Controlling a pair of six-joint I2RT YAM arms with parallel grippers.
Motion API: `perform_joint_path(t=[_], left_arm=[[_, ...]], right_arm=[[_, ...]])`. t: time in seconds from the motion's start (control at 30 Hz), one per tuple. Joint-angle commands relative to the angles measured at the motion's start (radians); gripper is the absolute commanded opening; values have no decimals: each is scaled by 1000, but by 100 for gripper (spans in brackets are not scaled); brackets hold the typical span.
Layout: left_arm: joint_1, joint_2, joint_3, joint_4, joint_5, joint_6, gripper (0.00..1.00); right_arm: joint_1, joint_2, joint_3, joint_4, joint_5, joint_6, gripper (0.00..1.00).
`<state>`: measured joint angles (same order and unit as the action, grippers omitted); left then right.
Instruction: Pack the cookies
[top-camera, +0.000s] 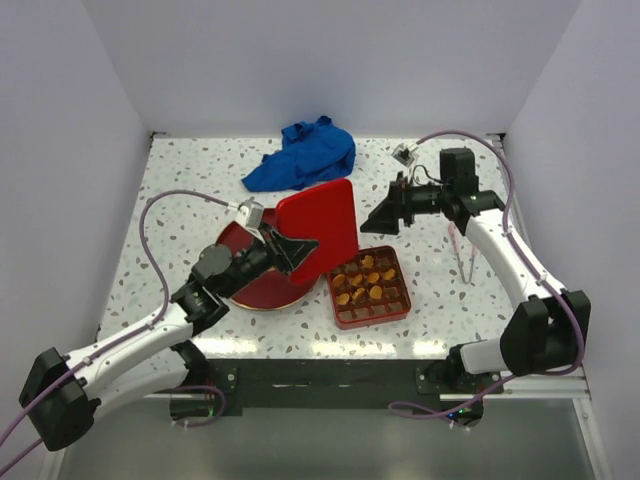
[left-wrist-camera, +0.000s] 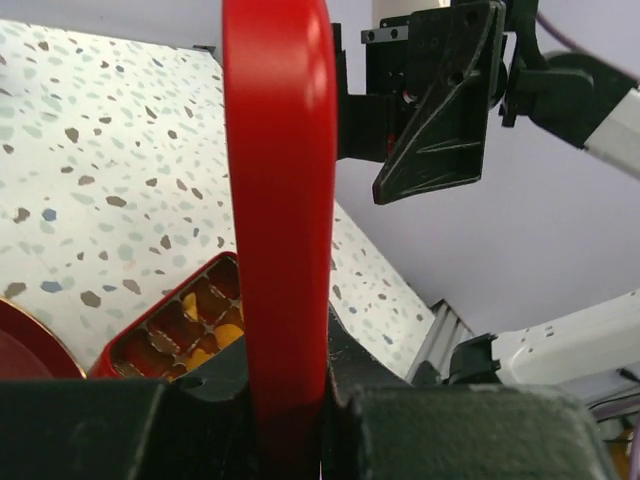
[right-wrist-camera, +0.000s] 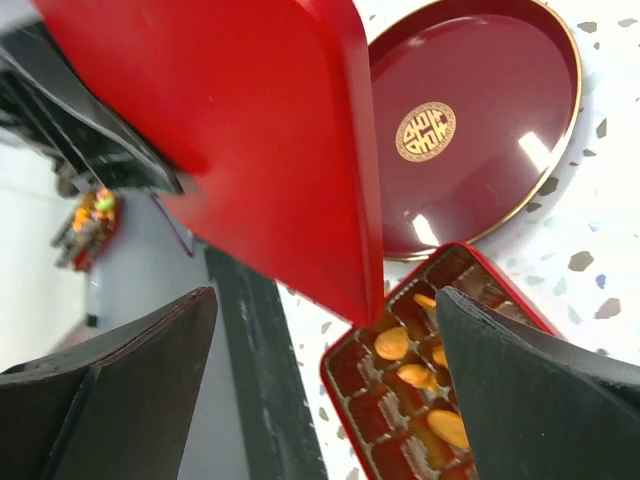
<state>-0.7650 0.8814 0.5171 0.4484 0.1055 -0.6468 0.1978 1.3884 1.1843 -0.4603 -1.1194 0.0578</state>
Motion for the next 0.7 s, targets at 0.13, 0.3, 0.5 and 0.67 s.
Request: perform_joint_path(t=[0.13, 0.3, 0.5, 0.67], left_arm=[[21, 48, -127, 469, -1, -393, 0], [26, 117, -143, 621, -16, -484, 0], [41, 185, -166, 762, -47, -591, 0], [65, 202, -167, 803, -55, -655, 0]], right_arm=[[6, 15, -72, 374, -83, 381, 95], [54, 23, -118, 517, -97, 577, 94], [95, 24, -95, 569, -115, 734, 86], [115, 29, -54, 600, -158, 858, 76]])
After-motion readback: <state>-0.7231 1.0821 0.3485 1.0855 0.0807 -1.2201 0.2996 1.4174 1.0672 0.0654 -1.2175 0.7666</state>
